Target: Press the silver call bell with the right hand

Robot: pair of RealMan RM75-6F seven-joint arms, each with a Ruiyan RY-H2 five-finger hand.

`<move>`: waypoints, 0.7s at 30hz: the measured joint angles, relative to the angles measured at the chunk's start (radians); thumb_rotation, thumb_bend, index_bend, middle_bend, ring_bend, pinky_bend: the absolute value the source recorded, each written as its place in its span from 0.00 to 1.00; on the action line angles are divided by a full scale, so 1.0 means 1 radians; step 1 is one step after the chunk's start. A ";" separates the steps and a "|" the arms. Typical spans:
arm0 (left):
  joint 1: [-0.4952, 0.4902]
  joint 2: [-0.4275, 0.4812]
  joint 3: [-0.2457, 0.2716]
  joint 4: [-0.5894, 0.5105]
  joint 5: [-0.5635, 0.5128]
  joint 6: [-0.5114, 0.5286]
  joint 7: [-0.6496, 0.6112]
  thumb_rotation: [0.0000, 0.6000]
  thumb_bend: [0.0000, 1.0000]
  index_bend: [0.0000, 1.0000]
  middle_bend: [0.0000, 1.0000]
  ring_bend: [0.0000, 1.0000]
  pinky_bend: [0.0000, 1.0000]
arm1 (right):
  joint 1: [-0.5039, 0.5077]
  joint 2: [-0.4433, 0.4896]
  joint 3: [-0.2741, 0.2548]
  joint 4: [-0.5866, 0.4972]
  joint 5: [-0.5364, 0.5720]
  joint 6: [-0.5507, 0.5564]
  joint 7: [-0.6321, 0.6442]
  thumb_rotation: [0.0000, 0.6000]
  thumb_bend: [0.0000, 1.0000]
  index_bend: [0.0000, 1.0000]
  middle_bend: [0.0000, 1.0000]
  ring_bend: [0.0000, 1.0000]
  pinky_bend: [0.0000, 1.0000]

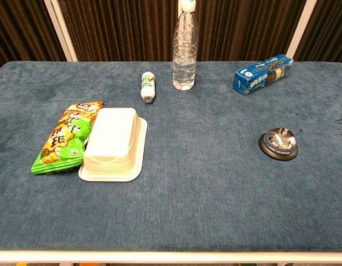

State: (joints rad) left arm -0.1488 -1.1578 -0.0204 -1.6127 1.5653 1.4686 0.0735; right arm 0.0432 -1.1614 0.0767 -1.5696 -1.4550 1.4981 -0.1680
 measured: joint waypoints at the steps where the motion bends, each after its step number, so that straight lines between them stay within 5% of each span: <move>1: 0.000 0.000 0.000 0.000 0.000 -0.001 0.001 1.00 0.02 0.07 0.04 0.00 0.15 | 0.000 0.000 0.000 -0.001 -0.001 0.000 -0.001 1.00 0.10 0.00 0.00 0.00 0.00; 11: -0.003 0.008 -0.003 -0.009 -0.004 -0.006 0.003 1.00 0.02 0.07 0.04 0.00 0.15 | 0.003 0.003 0.000 -0.012 -0.001 -0.001 -0.008 1.00 0.13 0.00 0.00 0.00 0.00; 14: -0.006 0.009 -0.003 -0.009 -0.004 -0.010 0.003 1.00 0.02 0.07 0.04 0.00 0.15 | 0.007 -0.001 0.002 -0.014 -0.001 -0.005 -0.010 1.00 0.40 0.00 0.01 0.00 0.00; 17: -0.003 0.009 0.001 -0.011 -0.005 -0.011 0.005 1.00 0.02 0.07 0.04 0.00 0.15 | 0.010 -0.008 0.003 -0.015 0.000 -0.006 -0.028 1.00 0.78 0.00 0.18 0.14 0.23; 18: -0.003 0.007 0.002 -0.011 -0.005 -0.011 0.005 1.00 0.02 0.07 0.04 0.00 0.15 | 0.011 -0.011 0.004 -0.017 0.001 -0.005 -0.036 1.00 0.90 0.00 0.33 0.30 0.41; 19: -0.002 0.006 0.002 -0.009 -0.005 -0.010 0.005 1.00 0.02 0.07 0.04 0.00 0.15 | 0.012 -0.016 0.005 -0.022 0.003 -0.005 -0.044 1.00 0.97 0.00 0.48 0.46 0.56; 21: -0.001 -0.001 0.004 0.000 -0.005 -0.011 0.005 1.00 0.02 0.07 0.04 0.00 0.15 | 0.015 -0.017 0.006 -0.028 0.008 -0.014 -0.047 1.00 1.00 0.00 0.67 0.63 0.72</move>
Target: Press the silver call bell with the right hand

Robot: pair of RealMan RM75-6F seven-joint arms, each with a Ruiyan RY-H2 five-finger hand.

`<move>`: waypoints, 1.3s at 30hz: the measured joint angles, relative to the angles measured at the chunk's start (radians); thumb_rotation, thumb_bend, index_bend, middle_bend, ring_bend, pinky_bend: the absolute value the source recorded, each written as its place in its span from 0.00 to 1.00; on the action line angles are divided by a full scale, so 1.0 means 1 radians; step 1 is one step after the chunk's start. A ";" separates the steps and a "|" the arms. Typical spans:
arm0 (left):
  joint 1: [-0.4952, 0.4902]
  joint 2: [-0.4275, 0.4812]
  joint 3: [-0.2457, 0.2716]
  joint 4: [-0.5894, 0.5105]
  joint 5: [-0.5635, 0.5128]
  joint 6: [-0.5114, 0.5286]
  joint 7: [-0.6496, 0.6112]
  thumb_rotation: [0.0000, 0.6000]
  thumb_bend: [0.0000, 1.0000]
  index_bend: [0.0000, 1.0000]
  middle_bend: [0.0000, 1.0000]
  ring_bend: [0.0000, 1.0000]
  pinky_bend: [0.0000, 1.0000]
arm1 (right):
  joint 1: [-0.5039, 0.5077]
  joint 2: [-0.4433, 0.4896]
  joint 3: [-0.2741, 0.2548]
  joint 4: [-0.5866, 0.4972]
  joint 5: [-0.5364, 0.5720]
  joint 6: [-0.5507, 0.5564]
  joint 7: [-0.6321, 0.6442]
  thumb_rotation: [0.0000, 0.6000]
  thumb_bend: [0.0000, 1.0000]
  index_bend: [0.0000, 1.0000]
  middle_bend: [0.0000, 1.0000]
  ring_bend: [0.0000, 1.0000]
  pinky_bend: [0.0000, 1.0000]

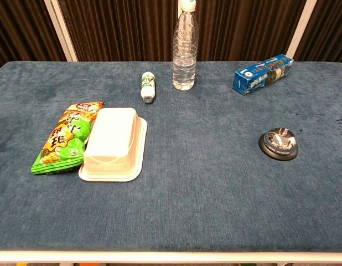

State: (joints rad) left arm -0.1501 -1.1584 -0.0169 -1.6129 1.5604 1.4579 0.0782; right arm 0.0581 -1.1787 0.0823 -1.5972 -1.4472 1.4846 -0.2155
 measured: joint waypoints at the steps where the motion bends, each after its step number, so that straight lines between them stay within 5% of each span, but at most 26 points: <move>1: 0.000 -0.004 0.000 0.004 -0.001 -0.001 -0.001 1.00 0.02 0.07 0.04 0.00 0.15 | 0.002 -0.001 0.001 -0.001 0.005 -0.007 -0.003 1.00 1.00 0.02 0.70 0.66 0.74; 7: -0.007 -0.016 0.002 0.018 0.000 -0.015 -0.001 1.00 0.02 0.07 0.04 0.00 0.15 | 0.024 -0.030 0.000 0.004 0.025 -0.042 -0.089 1.00 1.00 0.15 0.80 0.74 0.80; 25: 0.001 -0.013 0.005 0.049 -0.013 -0.013 -0.032 1.00 0.02 0.07 0.04 0.00 0.15 | 0.176 -0.288 -0.064 0.099 -0.032 -0.275 -0.330 1.00 1.00 0.12 0.88 0.82 0.81; 39: 0.004 -0.010 0.003 0.068 -0.021 -0.013 -0.053 1.00 0.02 0.07 0.04 0.00 0.15 | 0.218 -0.323 -0.043 0.101 0.031 -0.310 -0.386 1.00 1.00 0.07 0.89 0.83 0.81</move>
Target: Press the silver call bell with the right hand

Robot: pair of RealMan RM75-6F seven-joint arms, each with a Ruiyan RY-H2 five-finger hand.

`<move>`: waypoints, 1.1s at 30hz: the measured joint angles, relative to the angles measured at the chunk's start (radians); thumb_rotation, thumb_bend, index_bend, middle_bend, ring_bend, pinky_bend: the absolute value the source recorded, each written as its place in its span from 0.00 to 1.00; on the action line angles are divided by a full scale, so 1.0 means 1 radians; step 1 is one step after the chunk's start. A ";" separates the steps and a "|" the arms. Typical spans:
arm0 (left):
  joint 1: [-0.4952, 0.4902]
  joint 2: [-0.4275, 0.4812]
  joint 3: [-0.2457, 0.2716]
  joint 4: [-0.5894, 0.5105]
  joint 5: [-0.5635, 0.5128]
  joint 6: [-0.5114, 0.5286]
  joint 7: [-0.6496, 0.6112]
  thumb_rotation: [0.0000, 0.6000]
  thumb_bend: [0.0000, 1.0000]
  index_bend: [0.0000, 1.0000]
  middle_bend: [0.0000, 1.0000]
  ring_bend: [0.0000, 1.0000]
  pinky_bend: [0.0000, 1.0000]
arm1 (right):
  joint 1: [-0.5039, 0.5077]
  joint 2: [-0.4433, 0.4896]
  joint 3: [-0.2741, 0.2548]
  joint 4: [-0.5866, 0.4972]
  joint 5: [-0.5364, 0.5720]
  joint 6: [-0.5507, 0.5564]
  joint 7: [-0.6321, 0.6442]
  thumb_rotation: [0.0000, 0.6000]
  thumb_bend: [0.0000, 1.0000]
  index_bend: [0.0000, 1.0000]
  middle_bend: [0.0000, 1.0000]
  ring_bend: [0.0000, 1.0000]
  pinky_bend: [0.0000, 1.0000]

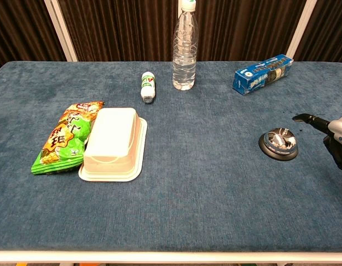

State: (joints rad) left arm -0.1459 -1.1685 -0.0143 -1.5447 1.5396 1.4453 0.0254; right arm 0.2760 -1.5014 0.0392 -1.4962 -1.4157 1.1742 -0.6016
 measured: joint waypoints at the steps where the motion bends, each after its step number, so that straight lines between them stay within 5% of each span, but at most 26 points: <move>1: 0.000 0.001 0.000 0.000 -0.001 0.000 -0.001 1.00 0.02 0.07 0.04 0.00 0.15 | 0.004 -0.003 0.000 0.003 0.005 -0.006 -0.001 1.00 1.00 0.07 0.89 0.83 0.81; 33: 0.007 0.007 0.000 0.011 -0.005 0.003 -0.019 1.00 0.02 0.07 0.04 0.00 0.15 | 0.043 -0.030 -0.029 0.029 0.079 -0.054 -0.019 1.00 1.00 0.06 0.89 0.83 0.81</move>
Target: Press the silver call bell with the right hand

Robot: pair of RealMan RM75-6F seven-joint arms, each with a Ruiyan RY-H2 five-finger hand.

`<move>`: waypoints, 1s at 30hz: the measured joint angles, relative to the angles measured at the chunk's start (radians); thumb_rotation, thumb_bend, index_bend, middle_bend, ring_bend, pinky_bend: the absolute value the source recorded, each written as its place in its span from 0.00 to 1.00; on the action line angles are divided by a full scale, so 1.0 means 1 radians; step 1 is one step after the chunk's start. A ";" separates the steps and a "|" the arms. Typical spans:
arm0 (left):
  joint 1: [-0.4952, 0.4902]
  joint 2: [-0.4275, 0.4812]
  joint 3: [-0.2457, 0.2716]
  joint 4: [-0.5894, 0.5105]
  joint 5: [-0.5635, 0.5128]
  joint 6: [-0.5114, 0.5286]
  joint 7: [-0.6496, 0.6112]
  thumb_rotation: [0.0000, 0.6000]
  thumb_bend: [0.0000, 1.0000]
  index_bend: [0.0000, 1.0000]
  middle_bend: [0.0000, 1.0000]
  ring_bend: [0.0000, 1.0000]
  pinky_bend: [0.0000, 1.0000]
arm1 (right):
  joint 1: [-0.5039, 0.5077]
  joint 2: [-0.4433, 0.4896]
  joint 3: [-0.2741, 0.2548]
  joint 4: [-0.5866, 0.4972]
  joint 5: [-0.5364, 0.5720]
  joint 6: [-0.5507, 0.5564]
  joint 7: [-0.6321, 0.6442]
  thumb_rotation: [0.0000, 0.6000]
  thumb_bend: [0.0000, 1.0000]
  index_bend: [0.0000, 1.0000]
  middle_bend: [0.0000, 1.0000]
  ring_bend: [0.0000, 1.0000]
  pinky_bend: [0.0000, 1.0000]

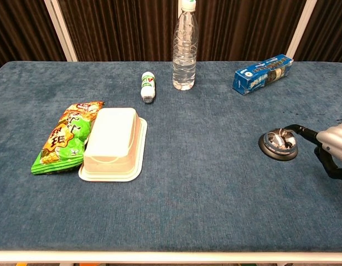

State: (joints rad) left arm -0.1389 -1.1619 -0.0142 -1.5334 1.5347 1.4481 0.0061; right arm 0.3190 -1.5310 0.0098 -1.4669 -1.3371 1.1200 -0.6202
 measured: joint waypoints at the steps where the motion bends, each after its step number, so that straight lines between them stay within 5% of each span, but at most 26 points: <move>1: 0.001 0.000 0.000 0.001 0.000 0.000 0.000 1.00 0.02 0.07 0.04 0.00 0.15 | 0.000 -0.001 0.000 0.000 0.000 0.002 -0.002 1.00 1.00 0.06 0.89 0.83 0.81; 9: 0.002 0.004 -0.004 -0.006 0.006 0.012 -0.002 1.00 0.02 0.07 0.04 0.00 0.15 | -0.011 0.038 0.017 -0.048 -0.048 0.099 0.031 1.00 1.00 0.06 0.89 0.83 0.81; 20: 0.000 0.009 -0.003 -0.035 0.017 0.016 0.021 1.00 0.02 0.07 0.04 0.00 0.15 | -0.133 0.229 0.044 -0.123 -0.144 0.393 0.174 1.00 1.00 0.06 0.88 0.83 0.81; 23: -0.002 0.012 -0.003 -0.052 0.022 0.015 0.035 1.00 0.02 0.07 0.04 0.00 0.15 | -0.180 0.264 0.041 -0.102 -0.146 0.445 0.233 1.00 0.99 0.06 0.77 0.71 0.76; 25: -0.004 0.014 -0.004 -0.061 0.024 0.015 0.044 1.00 0.02 0.07 0.04 0.00 0.15 | -0.202 0.280 0.035 -0.079 -0.141 0.455 0.280 1.00 0.77 0.05 0.53 0.41 0.53; 27: -0.006 0.016 -0.004 -0.069 0.024 0.013 0.053 1.00 0.02 0.07 0.04 0.00 0.15 | -0.222 0.297 0.030 -0.059 -0.125 0.452 0.320 1.00 0.36 0.01 0.19 0.08 0.14; 30: -0.007 0.018 -0.003 -0.077 0.023 0.008 0.062 1.00 0.02 0.07 0.04 0.00 0.15 | -0.238 0.317 0.031 -0.050 -0.070 0.430 0.354 1.00 0.04 0.00 0.00 0.00 0.00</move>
State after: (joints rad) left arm -0.1460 -1.1438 -0.0172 -1.6104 1.5573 1.4558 0.0682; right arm 0.0810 -1.2143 0.0407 -1.5173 -1.4071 1.5504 -0.2665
